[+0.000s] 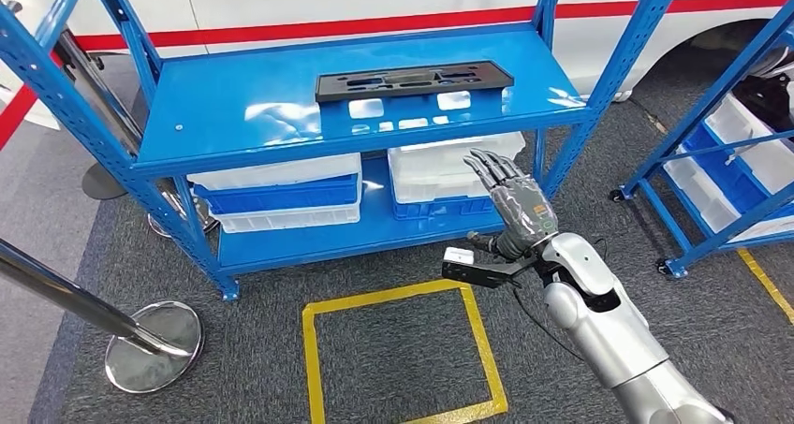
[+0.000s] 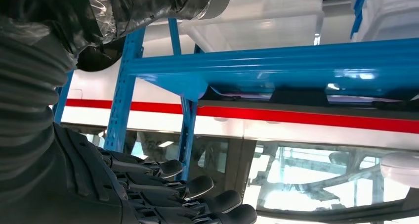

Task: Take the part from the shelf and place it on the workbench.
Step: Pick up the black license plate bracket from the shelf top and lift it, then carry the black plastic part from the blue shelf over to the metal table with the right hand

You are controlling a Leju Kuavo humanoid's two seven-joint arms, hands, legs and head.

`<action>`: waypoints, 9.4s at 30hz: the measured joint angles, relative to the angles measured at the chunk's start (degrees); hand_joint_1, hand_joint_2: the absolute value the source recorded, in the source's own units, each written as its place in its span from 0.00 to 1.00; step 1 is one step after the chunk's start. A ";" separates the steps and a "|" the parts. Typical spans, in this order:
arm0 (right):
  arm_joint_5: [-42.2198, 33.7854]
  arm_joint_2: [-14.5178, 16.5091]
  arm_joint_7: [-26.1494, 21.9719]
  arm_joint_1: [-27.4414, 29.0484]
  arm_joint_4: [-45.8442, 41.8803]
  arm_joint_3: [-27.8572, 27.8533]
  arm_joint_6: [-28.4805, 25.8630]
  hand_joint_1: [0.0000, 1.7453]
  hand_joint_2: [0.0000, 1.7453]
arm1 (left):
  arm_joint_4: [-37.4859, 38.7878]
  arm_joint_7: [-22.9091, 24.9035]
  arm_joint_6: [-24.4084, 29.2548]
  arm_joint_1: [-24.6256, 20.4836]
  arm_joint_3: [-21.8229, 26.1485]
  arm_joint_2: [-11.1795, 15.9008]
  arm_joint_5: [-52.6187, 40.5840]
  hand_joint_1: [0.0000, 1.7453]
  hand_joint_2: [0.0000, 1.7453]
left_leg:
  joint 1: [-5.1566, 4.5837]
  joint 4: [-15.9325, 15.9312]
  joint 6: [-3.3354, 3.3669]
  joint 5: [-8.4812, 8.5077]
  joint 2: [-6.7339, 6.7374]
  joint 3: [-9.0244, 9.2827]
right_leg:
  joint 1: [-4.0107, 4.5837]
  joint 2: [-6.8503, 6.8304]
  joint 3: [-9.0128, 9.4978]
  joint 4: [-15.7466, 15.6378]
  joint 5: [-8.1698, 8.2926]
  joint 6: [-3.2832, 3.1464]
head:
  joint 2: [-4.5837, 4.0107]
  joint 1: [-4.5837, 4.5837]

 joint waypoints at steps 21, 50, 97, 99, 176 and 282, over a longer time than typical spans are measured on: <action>1.02 -0.22 -0.79 1.83 0.56 -1.21 -0.58 0.00 1.00 | 0.05 -0.10 0.05 0.05 0.02 -0.71 -0.56 0.00 0.00 | 0.12 16.20 -1.59 -8.03 0.20 -6.73 | 0.05 -0.27 0.23 -0.91 0.75 -2.32 | 0.00 -0.04; 2.44 -0.28 -0.61 2.27 0.56 -4.04 -0.63 0.00 1.00 | 0.19 -0.43 0.13 -0.14 0.33 -1.11 -1.22 0.00 0.00 | -0.19 12.00 -1.19 -8.75 -0.16 -1.73 | 0.61 -0.23 -0.15 -1.04 1.41 -3.02 | 0.00 -0.45; 6.24 4.61 0.41 -5.52 16.92 -7.08 -1.60 0.00 1.00 | 0.36 -1.40 -0.02 -0.26 1.07 -0.58 -3.68 0.00 0.00 | -0.44 -1.64 2.12 0.15 -0.37 1.83 | 0.28 -0.03 -5.14 13.37 -6.63 0.16 | 0.00 -0.28; 6.45 5.09 0.40 -5.50 17.83 -6.65 -1.57 0.00 1.00 | 0.36 -1.45 -0.07 -0.19 1.07 -0.64 -3.82 0.00 0.00 | -0.18 -1.42 1.83 -0.69 -0.46 2.61 | -0.25 -0.09 -6.60 13.06 -4.33 0.68 | 0.00 -0.28; 7.01 21.15 -0.57 -12.50 31.52 8.92 0.36 1.00 1.00 | 0.43 -3.61 -4.09 -0.62 2.55 -0.83 -4.15 0.00 1.00 | -0.01 0.23 -0.67 -1.63 -0.29 1.98 | -0.07 0.08 -1.45 0.64 1.06 -0.45 | 0.00 0.18; 30.04 6.29 0.45 1.68 -17.68 6.99 -24.58 1.00 1.00 | 0.45 0.81 -1.07 -1.03 4.37 -1.56 -7.68 0.00 1.00 | 0.64 16.21 -3.33 -5.26 -0.32 -9.27 | 0.42 -2.73 0.10 -0.87 0.76 -3.30 | 0.00 -0.23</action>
